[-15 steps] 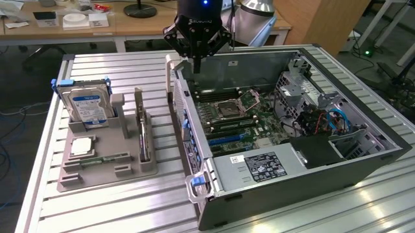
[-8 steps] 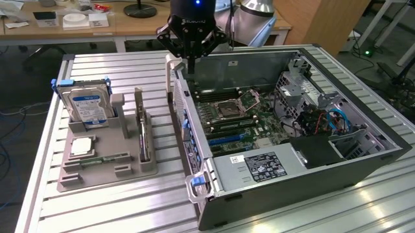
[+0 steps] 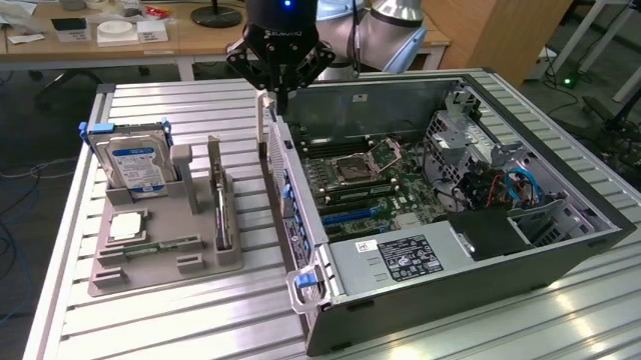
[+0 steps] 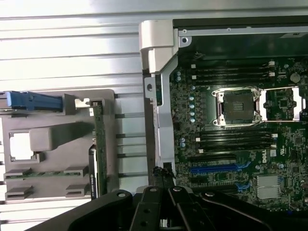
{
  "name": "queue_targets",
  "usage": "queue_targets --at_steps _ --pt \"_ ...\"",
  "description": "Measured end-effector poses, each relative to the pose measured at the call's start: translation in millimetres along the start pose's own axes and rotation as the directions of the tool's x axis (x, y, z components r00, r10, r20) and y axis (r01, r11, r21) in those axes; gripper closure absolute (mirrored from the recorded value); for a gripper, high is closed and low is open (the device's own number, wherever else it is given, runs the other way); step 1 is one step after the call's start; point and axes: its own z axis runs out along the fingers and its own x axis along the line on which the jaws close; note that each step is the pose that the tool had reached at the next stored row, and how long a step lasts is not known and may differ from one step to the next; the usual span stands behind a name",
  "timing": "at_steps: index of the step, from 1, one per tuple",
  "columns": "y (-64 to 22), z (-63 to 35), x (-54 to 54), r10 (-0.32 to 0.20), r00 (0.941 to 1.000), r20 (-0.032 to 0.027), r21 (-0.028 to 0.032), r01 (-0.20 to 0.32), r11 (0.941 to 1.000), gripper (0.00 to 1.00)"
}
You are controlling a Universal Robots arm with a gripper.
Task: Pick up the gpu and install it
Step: 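Reach for the gpu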
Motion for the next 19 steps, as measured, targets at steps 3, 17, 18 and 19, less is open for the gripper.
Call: queue_targets --at_steps 3,17,18,19 --pt "-0.7 -0.2 6.7 0.000 1.0000 0.0000 0.0000 0.000 1.0000 0.90" --pt "-4.7 -1.1 41.9 0.000 1.0000 0.0001 -0.0001 0.000 1.0000 0.90" --pt "-5.0 -1.2 44.3 -0.001 1.0000 0.0000 -0.0001 0.001 1.0000 0.90" --pt "-5.3 -1.3 46.5 -0.001 1.0000 -0.0001 0.0000 0.001 1.0000 0.90"
